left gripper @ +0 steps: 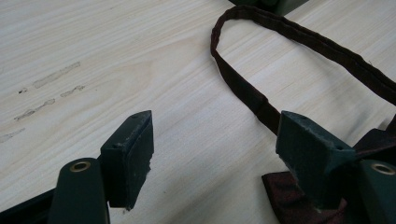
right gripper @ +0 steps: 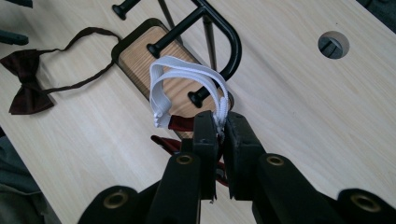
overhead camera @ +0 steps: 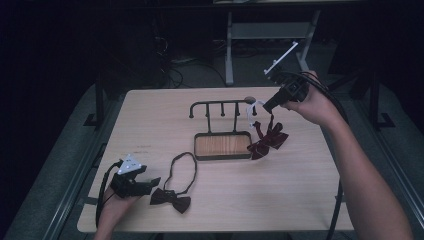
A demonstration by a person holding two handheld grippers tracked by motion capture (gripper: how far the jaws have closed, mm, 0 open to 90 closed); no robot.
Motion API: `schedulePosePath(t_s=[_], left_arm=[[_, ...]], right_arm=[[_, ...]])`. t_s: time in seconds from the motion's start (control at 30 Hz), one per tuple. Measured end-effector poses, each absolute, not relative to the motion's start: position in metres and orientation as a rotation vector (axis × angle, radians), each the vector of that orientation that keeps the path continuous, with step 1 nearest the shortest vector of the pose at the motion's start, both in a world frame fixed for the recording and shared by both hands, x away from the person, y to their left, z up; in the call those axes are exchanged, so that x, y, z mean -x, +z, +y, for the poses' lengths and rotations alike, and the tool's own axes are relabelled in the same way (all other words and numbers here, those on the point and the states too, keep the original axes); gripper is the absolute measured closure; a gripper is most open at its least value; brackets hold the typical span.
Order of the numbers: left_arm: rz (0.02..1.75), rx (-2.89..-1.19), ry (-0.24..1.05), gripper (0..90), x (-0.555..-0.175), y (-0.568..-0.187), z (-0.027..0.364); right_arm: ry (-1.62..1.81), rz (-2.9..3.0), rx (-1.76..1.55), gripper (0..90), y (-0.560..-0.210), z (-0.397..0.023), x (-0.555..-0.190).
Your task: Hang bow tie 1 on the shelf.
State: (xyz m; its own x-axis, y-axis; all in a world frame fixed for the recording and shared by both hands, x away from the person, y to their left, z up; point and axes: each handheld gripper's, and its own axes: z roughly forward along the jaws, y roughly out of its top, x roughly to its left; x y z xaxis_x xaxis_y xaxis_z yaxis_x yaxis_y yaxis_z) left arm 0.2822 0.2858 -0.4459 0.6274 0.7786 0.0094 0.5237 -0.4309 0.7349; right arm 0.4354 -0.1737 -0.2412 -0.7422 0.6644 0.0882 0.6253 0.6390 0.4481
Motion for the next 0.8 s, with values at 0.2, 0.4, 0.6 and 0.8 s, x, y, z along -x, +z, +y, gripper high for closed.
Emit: schedulePosePath(t_s=[0.2, 0.4, 0.6, 0.8], left_arm=[[1.017, -2.126, 0.457, 28.2, -0.282, -0.446, 0.286], [1.02, -2.126, 0.455, 28.2, -0.282, -0.446, 0.286], [1.018, -2.131, 0.455, 28.2, -0.282, -0.446, 0.285], [1.017, -2.127, 0.459, 28.2, -0.282, -0.446, 0.285]], right_arm=[[0.688, 2.773, -1.129, 83.5, -0.251, -0.173, -0.447], [0.665, 2.771, -1.178, 83.2, -0.261, -0.176, -0.456], [0.671, 2.773, -1.194, 82.6, -0.267, -0.177, -0.458], [0.685, 2.776, -1.207, 80.5, -0.275, -0.18, -0.46]])
